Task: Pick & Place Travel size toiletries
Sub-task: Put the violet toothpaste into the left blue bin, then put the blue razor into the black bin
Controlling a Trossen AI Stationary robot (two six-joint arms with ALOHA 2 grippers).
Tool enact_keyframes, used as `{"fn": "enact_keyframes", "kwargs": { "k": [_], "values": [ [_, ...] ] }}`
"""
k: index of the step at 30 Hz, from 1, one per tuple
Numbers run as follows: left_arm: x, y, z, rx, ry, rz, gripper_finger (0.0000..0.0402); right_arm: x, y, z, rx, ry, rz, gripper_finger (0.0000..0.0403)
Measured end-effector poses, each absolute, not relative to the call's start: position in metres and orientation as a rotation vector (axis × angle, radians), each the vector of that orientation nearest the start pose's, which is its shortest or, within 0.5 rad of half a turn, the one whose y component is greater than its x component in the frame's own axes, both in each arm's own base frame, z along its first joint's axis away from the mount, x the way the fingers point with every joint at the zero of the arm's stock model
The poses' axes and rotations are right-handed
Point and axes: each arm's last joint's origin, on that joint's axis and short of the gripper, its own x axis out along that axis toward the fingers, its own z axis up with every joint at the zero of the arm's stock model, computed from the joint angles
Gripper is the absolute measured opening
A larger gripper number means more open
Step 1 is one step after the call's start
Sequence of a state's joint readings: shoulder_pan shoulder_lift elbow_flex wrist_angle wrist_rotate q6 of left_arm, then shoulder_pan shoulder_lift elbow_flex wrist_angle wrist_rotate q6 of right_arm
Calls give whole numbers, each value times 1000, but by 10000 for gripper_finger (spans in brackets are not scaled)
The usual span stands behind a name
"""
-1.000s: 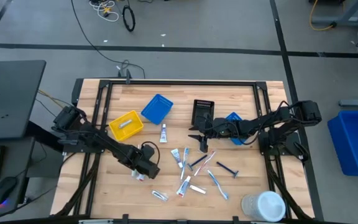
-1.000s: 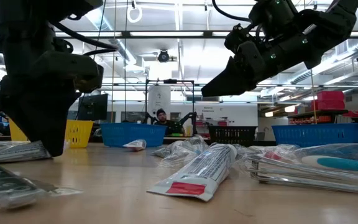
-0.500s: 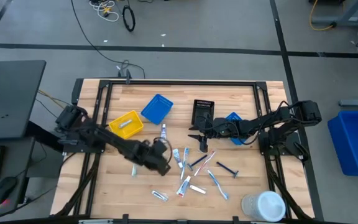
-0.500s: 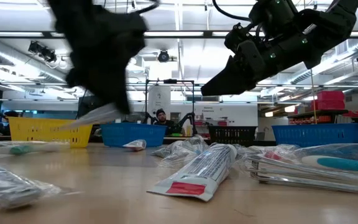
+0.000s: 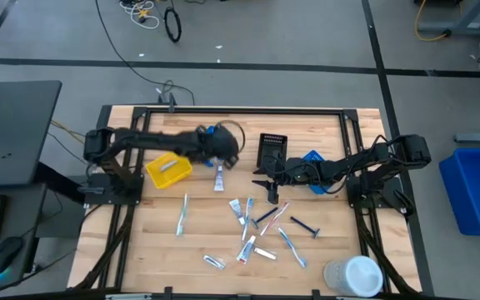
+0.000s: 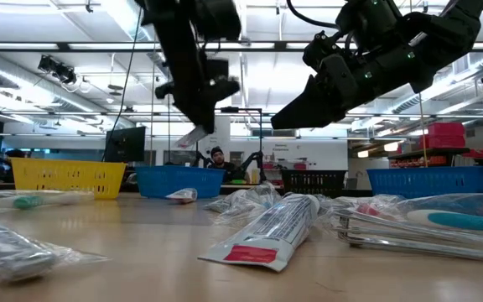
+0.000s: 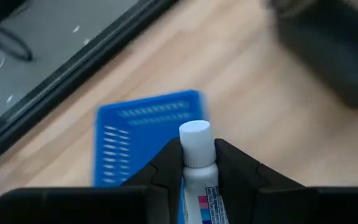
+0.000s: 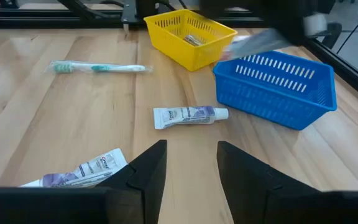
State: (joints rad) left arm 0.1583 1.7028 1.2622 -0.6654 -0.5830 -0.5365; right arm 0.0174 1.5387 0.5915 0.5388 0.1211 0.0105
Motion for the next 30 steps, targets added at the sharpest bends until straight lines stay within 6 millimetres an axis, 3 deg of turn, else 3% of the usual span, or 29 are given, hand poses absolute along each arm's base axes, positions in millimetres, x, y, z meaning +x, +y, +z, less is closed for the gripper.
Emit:
{"fn": "enact_keyframes", "kwargs": {
  "k": [5, 9, 13, 21, 30],
  "values": [
    [317, 118, 214, -286, 963, 968, 85, 292, 2, 165, -17, 407, -105, 151],
    [303, 136, 191, -350, 1001, 909, 87, 292, 1, 165, -14, 407, -106, 150],
    [299, 139, 175, -369, 960, 854, 98, 292, 2, 165, -15, 406, -105, 151],
    [301, 137, 175, -301, 983, 782, 119, 292, -5, 166, -18, 401, -125, 151],
    [301, 135, 175, -305, 987, 756, 147, 293, -24, 174, -126, 329, -315, 173]
  ]
}}
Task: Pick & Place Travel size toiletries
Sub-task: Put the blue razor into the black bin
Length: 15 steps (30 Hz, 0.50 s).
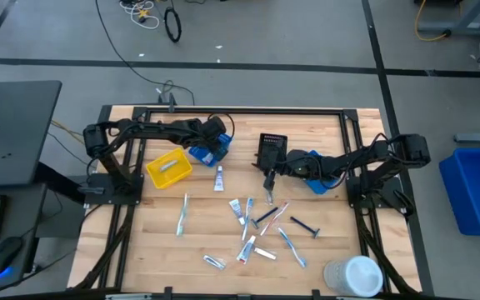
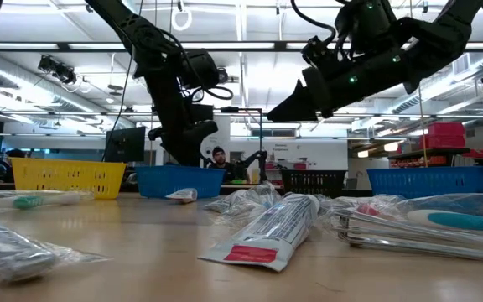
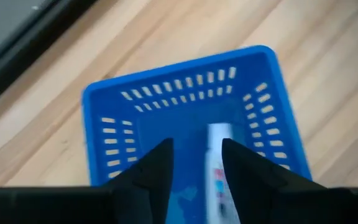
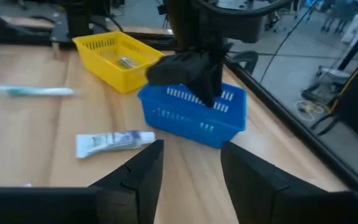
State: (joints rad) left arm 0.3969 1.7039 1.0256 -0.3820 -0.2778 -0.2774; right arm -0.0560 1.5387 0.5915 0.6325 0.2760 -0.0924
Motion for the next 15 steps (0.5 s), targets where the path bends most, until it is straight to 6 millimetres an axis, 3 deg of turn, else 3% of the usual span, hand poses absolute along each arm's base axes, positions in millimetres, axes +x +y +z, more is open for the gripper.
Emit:
{"fn": "enact_keyframes", "kwargs": {
  "k": [5, 10, 15],
  "values": [
    [302, 125, 186, -322, 959, 671, 143, 293, -33, 174, -147, 332, -222, 209],
    [294, 105, 229, -307, 819, 625, 129, 292, -40, 172, -86, 339, -134, 246],
    [281, 67, 273, -196, 685, 517, 114, 290, -36, 164, -54, 417, -51, 259]
  ]
}}
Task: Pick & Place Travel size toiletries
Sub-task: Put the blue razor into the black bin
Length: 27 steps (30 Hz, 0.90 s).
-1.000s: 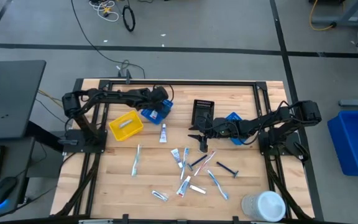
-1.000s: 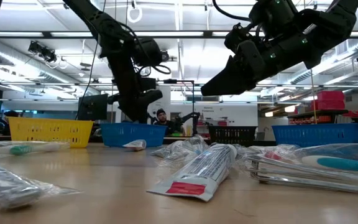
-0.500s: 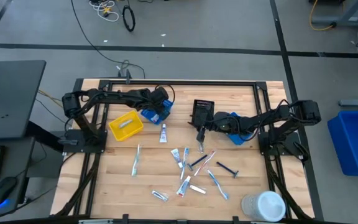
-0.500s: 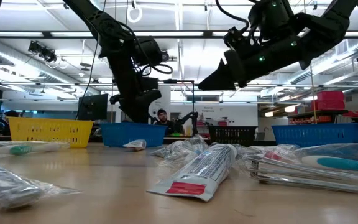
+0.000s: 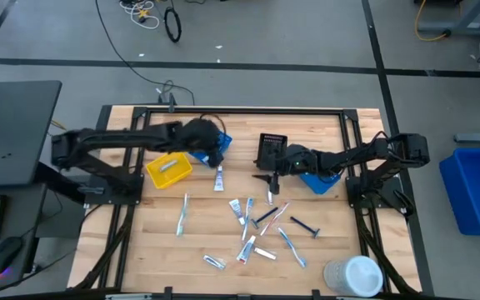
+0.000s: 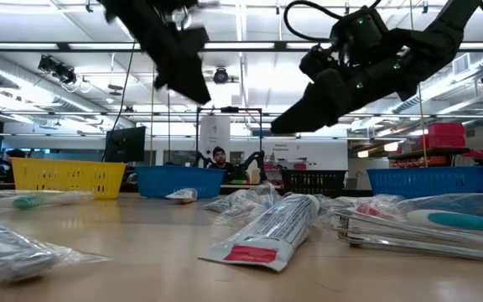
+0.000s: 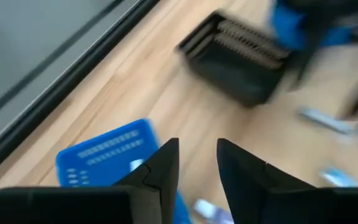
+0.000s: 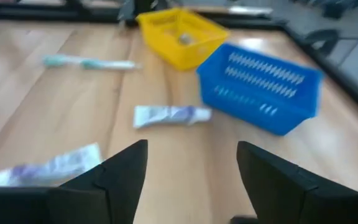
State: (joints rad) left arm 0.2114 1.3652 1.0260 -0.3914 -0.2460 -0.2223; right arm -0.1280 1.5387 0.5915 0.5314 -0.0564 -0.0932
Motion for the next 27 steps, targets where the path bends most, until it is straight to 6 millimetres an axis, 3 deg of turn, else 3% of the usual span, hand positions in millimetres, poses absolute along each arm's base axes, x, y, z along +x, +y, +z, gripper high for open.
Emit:
{"fn": "enact_keyframes", "kwargs": {
  "k": [6, 13, 17, 22, 27],
  "values": [
    [279, 12, 287, -107, 617, 454, 101, 287, -24, 157, -115, 494, 106, 243],
    [280, -36, 257, -68, 502, 337, 93, 285, 4, 154, -178, 497, 336, 228],
    [272, -42, 227, -72, 440, 306, 91, 282, 28, 151, -192, 528, 418, 221],
    [259, -30, 195, -98, 384, 326, 91, 279, 43, 147, -162, 578, 423, 215],
    [252, -24, 183, -231, 327, 302, 91, 283, 55, 129, -177, 613, 437, 215]
  ]
}}
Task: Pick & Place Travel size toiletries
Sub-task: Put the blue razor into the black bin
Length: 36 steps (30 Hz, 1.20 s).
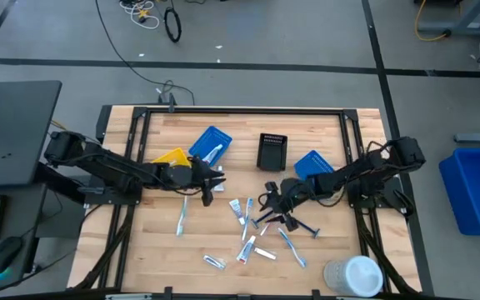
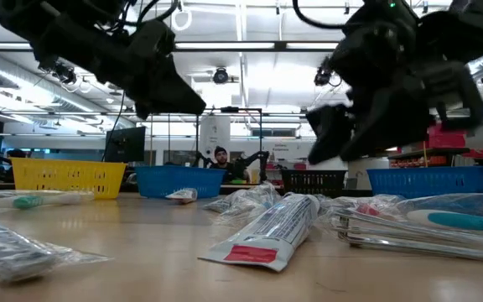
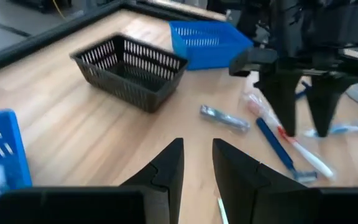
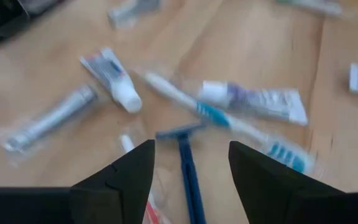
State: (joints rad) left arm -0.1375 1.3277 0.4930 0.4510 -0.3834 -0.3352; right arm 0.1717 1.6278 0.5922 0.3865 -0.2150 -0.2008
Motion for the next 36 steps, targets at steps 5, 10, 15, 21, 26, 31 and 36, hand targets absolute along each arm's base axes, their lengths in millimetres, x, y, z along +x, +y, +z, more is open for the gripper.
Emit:
{"fn": "enact_keyframes", "kwargs": {
  "k": [5, 10, 15, 21, 26, 31, 36],
  "values": [
    [249, -24, 178, -255, 329, 304, 91, 294, 61, 111, -180, 647, 419, 207],
    [249, -24, 178, -236, 338, 285, 91, 307, 62, 112, -197, 743, 383, 193],
    [249, -24, 178, -216, 341, 279, 91, 315, 64, 109, -214, 900, 388, 183],
    [249, -24, 178, -182, 346, 273, 91, 316, 66, 106, -244, 948, 332, 174],
    [249, -24, 178, -134, 351, 267, 91, 316, 65, 105, -197, 956, 335, 133],
    [249, -23, 179, -99, 346, 290, 91, 316, 65, 105, -190, 947, 331, 82],
    [249, -23, 179, -97, 345, 301, 91, 317, 63, 108, -187, 930, 324, 51]
  ]
}}
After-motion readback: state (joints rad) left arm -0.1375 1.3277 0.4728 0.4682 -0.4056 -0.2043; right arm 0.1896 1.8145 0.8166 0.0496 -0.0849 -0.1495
